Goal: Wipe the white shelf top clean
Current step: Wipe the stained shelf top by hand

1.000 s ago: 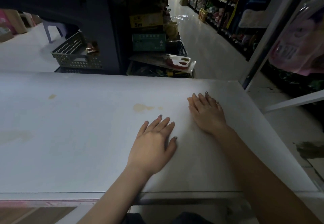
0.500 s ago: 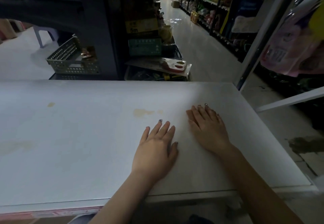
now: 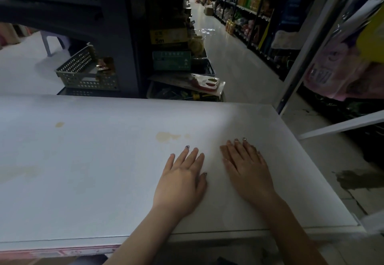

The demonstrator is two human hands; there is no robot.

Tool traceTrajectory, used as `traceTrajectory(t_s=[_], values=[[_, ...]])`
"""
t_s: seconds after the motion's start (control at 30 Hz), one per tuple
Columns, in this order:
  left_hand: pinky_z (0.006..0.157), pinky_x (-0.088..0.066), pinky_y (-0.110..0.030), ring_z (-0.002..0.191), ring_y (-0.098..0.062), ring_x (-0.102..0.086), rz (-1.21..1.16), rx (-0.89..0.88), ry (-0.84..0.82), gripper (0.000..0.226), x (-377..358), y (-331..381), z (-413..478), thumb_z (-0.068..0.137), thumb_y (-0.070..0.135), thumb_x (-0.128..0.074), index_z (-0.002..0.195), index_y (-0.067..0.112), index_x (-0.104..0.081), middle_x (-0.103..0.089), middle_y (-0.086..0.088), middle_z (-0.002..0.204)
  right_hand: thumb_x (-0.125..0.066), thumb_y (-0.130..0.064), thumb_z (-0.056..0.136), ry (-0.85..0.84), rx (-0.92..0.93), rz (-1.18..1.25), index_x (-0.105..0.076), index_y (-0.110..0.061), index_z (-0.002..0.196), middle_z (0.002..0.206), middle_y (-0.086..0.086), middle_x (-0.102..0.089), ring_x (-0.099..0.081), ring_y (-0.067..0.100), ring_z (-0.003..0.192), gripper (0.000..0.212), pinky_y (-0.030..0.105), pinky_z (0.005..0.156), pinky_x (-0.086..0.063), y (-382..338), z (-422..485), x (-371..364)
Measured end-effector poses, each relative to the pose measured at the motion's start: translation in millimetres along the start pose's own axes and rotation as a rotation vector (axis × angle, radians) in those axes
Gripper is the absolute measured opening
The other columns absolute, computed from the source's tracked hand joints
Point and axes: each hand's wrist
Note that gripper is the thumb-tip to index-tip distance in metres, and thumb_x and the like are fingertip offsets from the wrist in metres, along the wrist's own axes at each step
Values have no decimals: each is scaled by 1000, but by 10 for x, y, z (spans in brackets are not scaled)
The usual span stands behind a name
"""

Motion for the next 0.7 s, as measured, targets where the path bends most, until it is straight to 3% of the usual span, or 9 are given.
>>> traceTrajectory(t_s=[0.13, 0.3, 0.5, 0.7], values=[[114, 5, -30, 143, -9, 4, -11, 4, 2, 63, 15, 23, -8, 87, 43, -9, 147, 27, -16, -10, 8, 156, 20, -56, 63, 0, -8, 17, -1, -28, 149, 158, -5, 2, 9, 10, 143, 93, 29, 112, 8, -17, -71, 15], [116, 3, -31, 143, -10, 4, -24, -1, 2, 51, 21, 14, -18, 97, 38, -23, 147, 26, -18, -11, 7, 156, 20, -56, 65, 9, 3, 4, -3, -28, 149, 158, -5, 1, 9, 11, 143, 92, 28, 111, 10, -25, -179, 4], [116, 1, -33, 143, -11, 3, -28, -13, 0, 51, 31, 6, -20, 98, 38, -24, 147, 25, -18, -12, 6, 156, 22, -56, 64, 5, -13, -7, 1, -29, 149, 157, -7, 5, 12, 8, 142, 91, 26, 108, 13, -62, -283, 18], [115, 0, -34, 144, -13, -1, -38, -26, 6, 51, 27, 2, -22, 97, 37, -26, 146, 23, -21, -15, 4, 156, 23, -56, 65, 34, 2, -20, 4, -28, 148, 157, -7, 4, 21, -1, 126, 90, 24, 105, 16, -85, -434, 18]])
Point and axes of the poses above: each hand's wrist, its own z-axis towards the middle knuckle, its own x-axis out of the back of the hand, y = z × x
